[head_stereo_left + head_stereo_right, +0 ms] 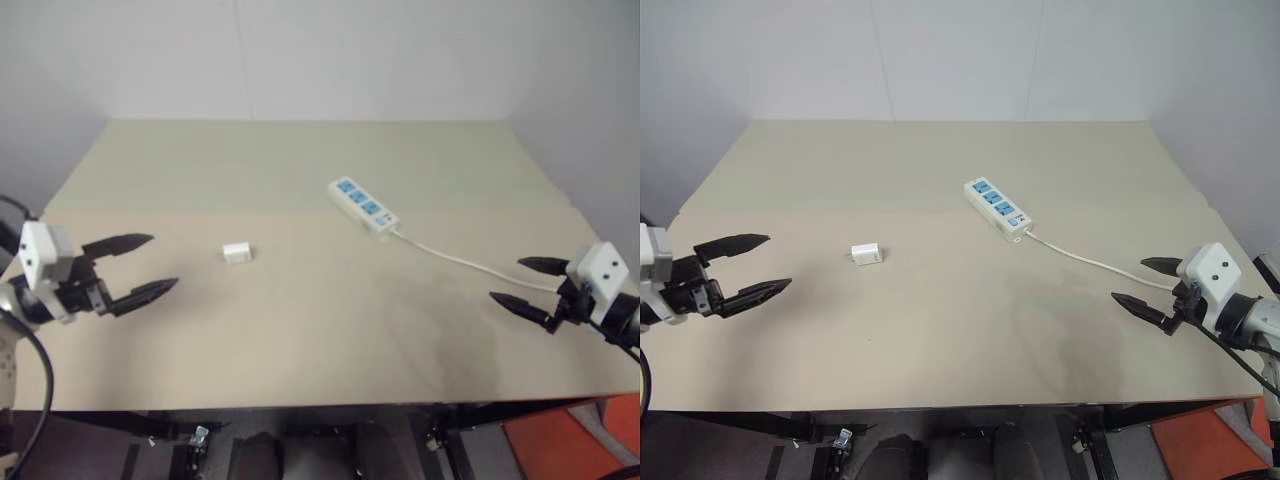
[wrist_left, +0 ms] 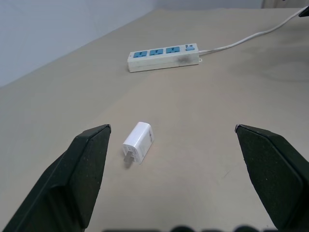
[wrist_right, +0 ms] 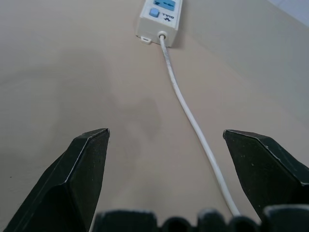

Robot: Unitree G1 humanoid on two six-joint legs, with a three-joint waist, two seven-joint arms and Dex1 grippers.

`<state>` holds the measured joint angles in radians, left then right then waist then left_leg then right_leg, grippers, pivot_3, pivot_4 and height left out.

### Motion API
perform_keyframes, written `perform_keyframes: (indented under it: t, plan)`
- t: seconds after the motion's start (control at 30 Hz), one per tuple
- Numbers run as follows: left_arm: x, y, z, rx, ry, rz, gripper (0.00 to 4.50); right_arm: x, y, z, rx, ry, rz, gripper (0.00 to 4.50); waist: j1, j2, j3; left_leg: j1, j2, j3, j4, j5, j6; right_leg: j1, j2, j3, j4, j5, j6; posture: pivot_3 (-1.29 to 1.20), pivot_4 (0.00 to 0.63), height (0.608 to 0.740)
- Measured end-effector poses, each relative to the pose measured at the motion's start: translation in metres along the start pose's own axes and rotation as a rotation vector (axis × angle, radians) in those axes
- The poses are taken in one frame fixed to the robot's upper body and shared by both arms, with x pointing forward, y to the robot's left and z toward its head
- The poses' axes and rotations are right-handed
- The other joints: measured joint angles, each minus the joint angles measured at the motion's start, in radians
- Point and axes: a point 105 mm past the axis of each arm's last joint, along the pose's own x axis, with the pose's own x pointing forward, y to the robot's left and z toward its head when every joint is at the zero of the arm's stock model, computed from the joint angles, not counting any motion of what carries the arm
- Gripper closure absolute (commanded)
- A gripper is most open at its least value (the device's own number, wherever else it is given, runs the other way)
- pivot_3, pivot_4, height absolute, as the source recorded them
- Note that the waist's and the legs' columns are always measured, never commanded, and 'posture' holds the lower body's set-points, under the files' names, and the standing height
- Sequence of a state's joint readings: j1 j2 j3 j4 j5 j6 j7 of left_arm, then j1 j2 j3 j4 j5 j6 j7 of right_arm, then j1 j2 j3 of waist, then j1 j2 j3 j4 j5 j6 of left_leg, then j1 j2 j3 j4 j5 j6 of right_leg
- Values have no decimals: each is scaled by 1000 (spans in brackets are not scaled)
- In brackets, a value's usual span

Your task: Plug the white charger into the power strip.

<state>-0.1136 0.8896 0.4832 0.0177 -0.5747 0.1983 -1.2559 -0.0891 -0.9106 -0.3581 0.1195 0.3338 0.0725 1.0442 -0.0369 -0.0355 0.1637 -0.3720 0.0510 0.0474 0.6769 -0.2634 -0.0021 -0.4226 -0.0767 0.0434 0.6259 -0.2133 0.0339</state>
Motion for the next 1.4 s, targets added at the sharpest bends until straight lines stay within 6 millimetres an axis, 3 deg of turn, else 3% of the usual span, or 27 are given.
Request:
perform_keyframes:
  t: [0.6, 0.7, 1.0, 1.13, 1.27, 1.4]
  plan:
    - [1, 1, 0, 0, -1, 7, 0, 11, -3, -2, 19, -10, -12, 42, -3, 0, 0, 0, 0, 0, 0, 0, 0, 0, 0, 0, 0, 0, 0, 0, 150, 740]
    - [7, 0, 1, 3, -7, -8, 0, 28, -7, 1, 39, -36, -4, 42, -6, 0, 0, 1, 0, 0, 0, 0, 0, 0, 0, 0, 0, 0, 0, 0, 150, 740]
    - [21, 1, 1, 11, 4, -56, 0, 117, -22, -3, 233, -16, 19, 42, -10, 0, 2, -3, 0, 0, -1, 0, 0, -3, 1, 0, -1, 2, -3, 0, 150, 740]
    - [19, -1, -2, 21, 51, -82, 0, 141, -25, -7, 257, 69, -10, 42, -9, 1, 2, -5, 0, 0, -1, 0, 0, -4, 0, -1, -2, 2, -3, 0, 150, 740]
    - [11, -6, -10, 36, 143, -117, 0, 150, -21, -17, 278, 132, -22, 42, -9, 1, 3, -8, 0, 0, -1, 0, 0, -6, 0, -1, -2, 2, -2, 0, 150, 740]
    - [11, -8, -13, 45, 173, -127, 0, 153, -19, -14, 247, 161, 5, 1253, -9, 1, 3, -7, 0, 0, -1, 0, 0, -6, 0, -1, -1, 2, -2, 0, 150, 740]
